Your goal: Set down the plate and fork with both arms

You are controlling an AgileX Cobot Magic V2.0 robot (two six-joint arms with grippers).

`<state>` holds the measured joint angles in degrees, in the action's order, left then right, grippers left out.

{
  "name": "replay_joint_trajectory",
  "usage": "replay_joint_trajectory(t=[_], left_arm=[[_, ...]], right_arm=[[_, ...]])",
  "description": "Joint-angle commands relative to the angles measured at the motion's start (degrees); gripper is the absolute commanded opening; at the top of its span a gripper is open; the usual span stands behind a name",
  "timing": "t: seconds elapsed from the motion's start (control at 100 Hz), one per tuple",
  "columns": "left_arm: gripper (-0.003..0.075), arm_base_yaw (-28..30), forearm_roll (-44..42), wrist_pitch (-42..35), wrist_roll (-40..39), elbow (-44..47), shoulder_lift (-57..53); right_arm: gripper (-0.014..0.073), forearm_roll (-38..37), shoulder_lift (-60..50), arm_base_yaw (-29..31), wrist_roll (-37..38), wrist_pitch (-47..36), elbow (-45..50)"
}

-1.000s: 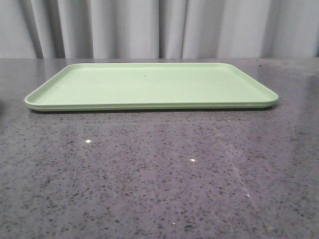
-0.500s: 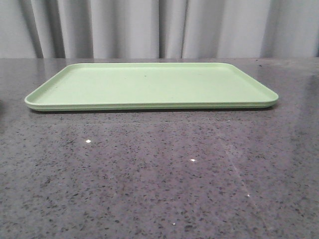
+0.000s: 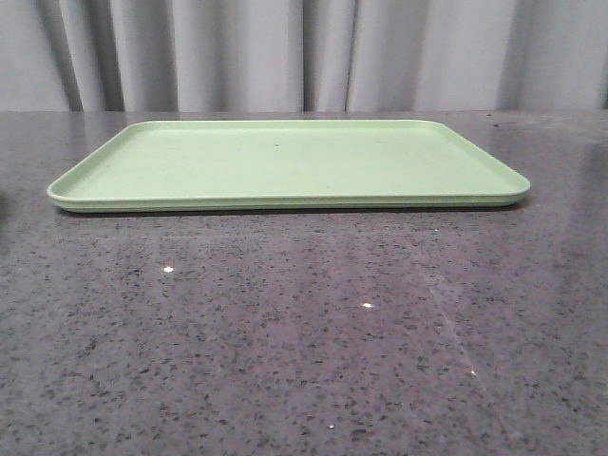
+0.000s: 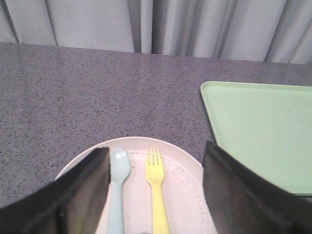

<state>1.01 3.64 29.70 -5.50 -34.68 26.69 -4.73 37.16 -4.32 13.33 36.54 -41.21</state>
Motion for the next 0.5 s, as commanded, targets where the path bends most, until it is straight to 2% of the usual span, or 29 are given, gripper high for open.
replay_joint_trajectory(t=[0.0, 0.32, 0.49], left_arm=[[0.0492, 0.1, -0.1, -4.2, -0.1, -2.1, 0.8], [0.0492, 0.3, -0.8, -3.6, -0.2, -2.2, 0.8], [0.0492, 3.3, -5.9, -0.7, -5.1, -5.1, 0.8]], right_arm=[[0.0408, -0.6, 0.3, 0.1, -0.4, -3.5, -2.1], [0.0423, 0.3, 0.3, 0.1, -0.2, -2.9, -2.0], [0.0423, 0.3, 0.3, 0.1, -0.2, -2.6, -2.0]])
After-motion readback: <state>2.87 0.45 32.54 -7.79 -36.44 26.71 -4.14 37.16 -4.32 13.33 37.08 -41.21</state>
